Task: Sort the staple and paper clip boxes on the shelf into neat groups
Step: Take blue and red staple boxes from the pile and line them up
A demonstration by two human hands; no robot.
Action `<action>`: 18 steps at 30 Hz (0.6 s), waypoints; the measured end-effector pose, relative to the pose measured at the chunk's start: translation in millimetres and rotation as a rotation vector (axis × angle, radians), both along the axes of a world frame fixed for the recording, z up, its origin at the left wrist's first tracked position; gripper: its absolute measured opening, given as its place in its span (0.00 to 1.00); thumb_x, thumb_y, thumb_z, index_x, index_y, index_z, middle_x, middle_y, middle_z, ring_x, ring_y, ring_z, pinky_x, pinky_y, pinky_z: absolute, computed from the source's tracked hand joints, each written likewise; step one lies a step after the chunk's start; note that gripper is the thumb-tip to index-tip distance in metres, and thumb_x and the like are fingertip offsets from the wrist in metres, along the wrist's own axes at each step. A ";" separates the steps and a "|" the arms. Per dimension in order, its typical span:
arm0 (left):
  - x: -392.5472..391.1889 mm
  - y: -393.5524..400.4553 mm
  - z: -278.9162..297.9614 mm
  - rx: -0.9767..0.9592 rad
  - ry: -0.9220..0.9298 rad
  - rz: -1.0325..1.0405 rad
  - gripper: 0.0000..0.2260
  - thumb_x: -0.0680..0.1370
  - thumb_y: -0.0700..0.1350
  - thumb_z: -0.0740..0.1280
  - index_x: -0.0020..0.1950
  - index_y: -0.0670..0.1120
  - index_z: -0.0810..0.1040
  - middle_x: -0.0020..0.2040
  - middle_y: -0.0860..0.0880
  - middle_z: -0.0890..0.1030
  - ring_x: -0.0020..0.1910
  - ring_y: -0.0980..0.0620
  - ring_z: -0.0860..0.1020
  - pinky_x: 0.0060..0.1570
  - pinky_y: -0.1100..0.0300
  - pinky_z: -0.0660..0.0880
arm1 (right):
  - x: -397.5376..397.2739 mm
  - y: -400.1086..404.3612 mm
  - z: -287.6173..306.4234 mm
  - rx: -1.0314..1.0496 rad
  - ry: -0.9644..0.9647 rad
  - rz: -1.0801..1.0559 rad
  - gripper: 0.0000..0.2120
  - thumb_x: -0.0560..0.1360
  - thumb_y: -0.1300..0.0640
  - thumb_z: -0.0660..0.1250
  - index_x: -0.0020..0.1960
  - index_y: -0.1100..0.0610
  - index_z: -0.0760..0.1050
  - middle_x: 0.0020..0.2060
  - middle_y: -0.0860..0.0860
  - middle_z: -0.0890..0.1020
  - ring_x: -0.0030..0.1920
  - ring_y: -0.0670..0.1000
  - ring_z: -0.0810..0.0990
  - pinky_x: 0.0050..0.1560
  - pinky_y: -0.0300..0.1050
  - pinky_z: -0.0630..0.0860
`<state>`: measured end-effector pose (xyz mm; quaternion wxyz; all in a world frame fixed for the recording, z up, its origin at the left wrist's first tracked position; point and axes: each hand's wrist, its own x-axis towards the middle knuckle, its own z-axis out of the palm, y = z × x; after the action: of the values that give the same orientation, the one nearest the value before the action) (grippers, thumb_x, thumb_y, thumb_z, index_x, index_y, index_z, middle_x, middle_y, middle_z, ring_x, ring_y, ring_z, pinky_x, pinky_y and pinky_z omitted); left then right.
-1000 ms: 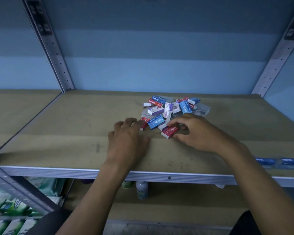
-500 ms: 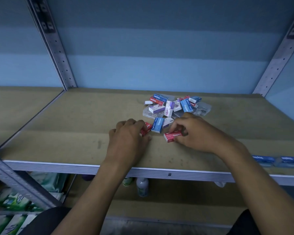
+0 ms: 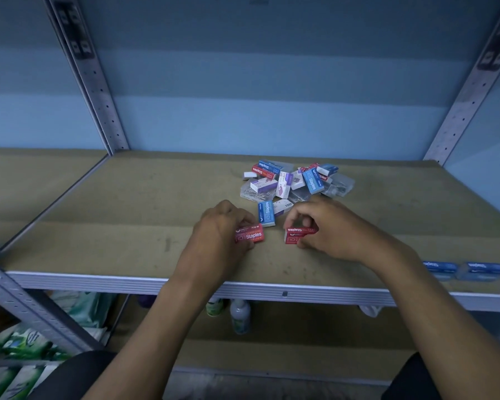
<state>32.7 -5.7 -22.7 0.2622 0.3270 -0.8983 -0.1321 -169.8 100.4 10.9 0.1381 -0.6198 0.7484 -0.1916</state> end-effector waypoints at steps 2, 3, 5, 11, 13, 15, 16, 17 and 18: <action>0.9 2.9 3.4 0.030 0.036 -0.040 0.17 0.67 0.41 0.77 0.54 0.53 0.81 0.47 0.55 0.73 0.44 0.55 0.73 0.45 0.66 0.67 | 0.7 0.6 0.0 0.002 0.001 0.020 0.15 0.71 0.60 0.78 0.50 0.44 0.80 0.45 0.41 0.73 0.44 0.39 0.74 0.40 0.31 0.65; 1.3 4.2 4.9 0.039 0.049 -0.059 0.17 0.67 0.39 0.77 0.52 0.52 0.81 0.47 0.54 0.73 0.44 0.55 0.73 0.44 0.66 0.67 | 0.7 0.7 0.1 -0.001 -0.007 0.031 0.14 0.71 0.60 0.78 0.50 0.44 0.80 0.46 0.41 0.74 0.45 0.39 0.75 0.41 0.31 0.66; 2.3 6.5 7.6 0.048 0.065 -0.090 0.15 0.68 0.37 0.76 0.49 0.52 0.81 0.47 0.53 0.74 0.44 0.55 0.75 0.44 0.64 0.71 | 0.7 1.3 0.5 -0.007 -0.039 0.044 0.14 0.71 0.61 0.76 0.50 0.45 0.80 0.46 0.41 0.79 0.45 0.39 0.78 0.42 0.31 0.70; 3.7 7.4 9.9 0.016 0.069 -0.124 0.12 0.68 0.38 0.74 0.47 0.51 0.79 0.45 0.54 0.76 0.43 0.56 0.74 0.43 0.64 0.70 | 1.0 1.2 0.6 -0.028 -0.059 0.056 0.15 0.71 0.63 0.73 0.53 0.46 0.82 0.45 0.42 0.83 0.45 0.39 0.80 0.44 0.31 0.75; 4.5 6.2 9.6 0.004 0.072 -0.128 0.13 0.68 0.39 0.75 0.49 0.51 0.79 0.45 0.54 0.77 0.42 0.57 0.73 0.43 0.65 0.69 | 0.0 1.4 0.1 -0.025 -0.059 0.056 0.14 0.72 0.61 0.74 0.54 0.46 0.82 0.46 0.41 0.82 0.45 0.39 0.80 0.46 0.32 0.75; 5.8 4.4 8.5 -0.015 0.070 -0.129 0.14 0.68 0.40 0.76 0.51 0.50 0.80 0.47 0.53 0.78 0.43 0.57 0.73 0.44 0.65 0.68 | -1.7 1.5 -0.6 -0.031 -0.063 0.056 0.13 0.73 0.57 0.74 0.55 0.45 0.81 0.47 0.40 0.81 0.46 0.39 0.79 0.49 0.36 0.76; 6.3 3.5 8.1 -0.022 0.069 -0.131 0.14 0.68 0.41 0.76 0.52 0.50 0.80 0.47 0.53 0.78 0.44 0.58 0.73 0.45 0.66 0.68 | -2.6 1.7 -1.0 -0.038 -0.071 0.053 0.12 0.74 0.56 0.75 0.55 0.44 0.82 0.47 0.40 0.82 0.46 0.39 0.80 0.49 0.36 0.76; 6.5 2.8 8.2 -0.024 0.067 -0.133 0.14 0.69 0.42 0.76 0.53 0.50 0.81 0.48 0.53 0.79 0.44 0.58 0.73 0.45 0.67 0.68 | -3.0 1.7 -1.0 -0.047 -0.079 0.050 0.10 0.74 0.54 0.75 0.55 0.44 0.82 0.47 0.40 0.82 0.46 0.39 0.80 0.49 0.35 0.76; 6.6 2.3 8.3 -0.020 0.066 -0.135 0.13 0.69 0.42 0.75 0.53 0.50 0.81 0.48 0.53 0.79 0.44 0.58 0.74 0.45 0.68 0.68 | -3.1 1.7 -1.1 -0.053 -0.082 0.047 0.10 0.75 0.54 0.74 0.54 0.44 0.82 0.46 0.39 0.83 0.46 0.38 0.80 0.48 0.34 0.76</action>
<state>39.3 -3.3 -14.4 0.2852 0.2586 -0.9104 -0.1513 -172.8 102.1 9.8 0.1563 -0.6323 0.7220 -0.2334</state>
